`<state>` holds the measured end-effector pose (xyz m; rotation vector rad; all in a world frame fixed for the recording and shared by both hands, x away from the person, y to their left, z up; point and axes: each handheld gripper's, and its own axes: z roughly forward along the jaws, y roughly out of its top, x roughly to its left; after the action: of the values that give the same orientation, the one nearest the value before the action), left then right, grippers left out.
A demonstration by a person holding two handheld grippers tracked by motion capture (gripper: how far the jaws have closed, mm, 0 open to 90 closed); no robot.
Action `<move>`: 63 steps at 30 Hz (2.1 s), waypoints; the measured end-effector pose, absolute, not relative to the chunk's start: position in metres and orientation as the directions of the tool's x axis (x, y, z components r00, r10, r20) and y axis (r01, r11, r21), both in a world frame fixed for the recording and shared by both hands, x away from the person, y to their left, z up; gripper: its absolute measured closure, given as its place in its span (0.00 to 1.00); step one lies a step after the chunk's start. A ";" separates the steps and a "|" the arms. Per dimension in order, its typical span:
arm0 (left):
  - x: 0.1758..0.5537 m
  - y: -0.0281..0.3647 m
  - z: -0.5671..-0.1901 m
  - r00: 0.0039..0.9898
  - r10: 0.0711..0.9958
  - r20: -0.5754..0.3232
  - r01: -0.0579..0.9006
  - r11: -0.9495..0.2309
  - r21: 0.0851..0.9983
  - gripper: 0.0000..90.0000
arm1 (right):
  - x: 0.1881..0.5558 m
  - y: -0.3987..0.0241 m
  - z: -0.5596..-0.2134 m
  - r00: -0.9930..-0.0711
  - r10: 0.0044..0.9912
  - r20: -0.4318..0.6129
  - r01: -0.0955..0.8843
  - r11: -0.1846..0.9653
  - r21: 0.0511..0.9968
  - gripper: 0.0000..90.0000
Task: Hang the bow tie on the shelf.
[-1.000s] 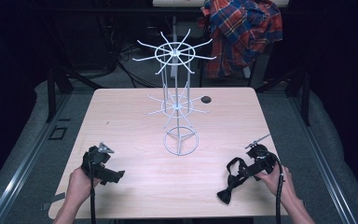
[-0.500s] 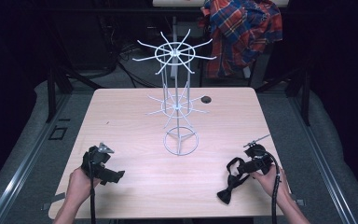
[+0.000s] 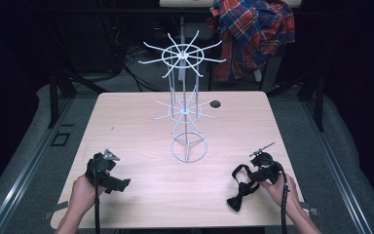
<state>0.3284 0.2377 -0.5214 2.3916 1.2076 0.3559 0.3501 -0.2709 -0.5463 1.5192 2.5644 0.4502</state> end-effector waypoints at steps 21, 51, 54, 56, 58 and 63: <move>0.328 0.238 -0.520 0.593 0.804 0.031 0.690 -0.528 0.494 0.00 | 0.334 -0.255 -0.511 -0.537 0.843 0.004 0.733 0.464 0.497 0.98; 0.328 0.238 -0.520 0.595 0.804 0.029 0.692 -0.530 0.491 0.00 | 0.313 -0.239 -0.446 -0.584 0.801 -0.133 0.551 0.511 0.660 0.98; 0.328 0.238 -0.520 0.595 0.803 0.032 0.689 -0.530 0.495 0.00 | 0.313 -0.238 -0.443 -0.585 0.798 -0.144 0.541 0.515 0.665 0.98; 0.327 0.239 -0.520 0.596 0.802 0.028 0.690 -0.530 0.493 0.00 | 0.312 -0.238 -0.441 -0.580 0.801 -0.149 0.535 0.513 0.671 0.98; 0.327 0.240 -0.519 0.593 0.805 0.026 0.691 -0.526 0.496 0.00 | 0.312 -0.239 -0.438 -0.573 0.803 -0.164 0.523 0.513 0.681 0.98; 0.327 0.239 -0.520 0.595 0.804 0.027 0.690 -0.527 0.495 0.00 | 0.315 -0.235 -0.432 -0.578 0.797 -0.175 0.508 0.520 0.687 0.98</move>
<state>0.3268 0.2386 -0.5204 2.3876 1.1928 0.3503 0.3151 -0.2351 -0.4320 1.0653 2.2876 0.8119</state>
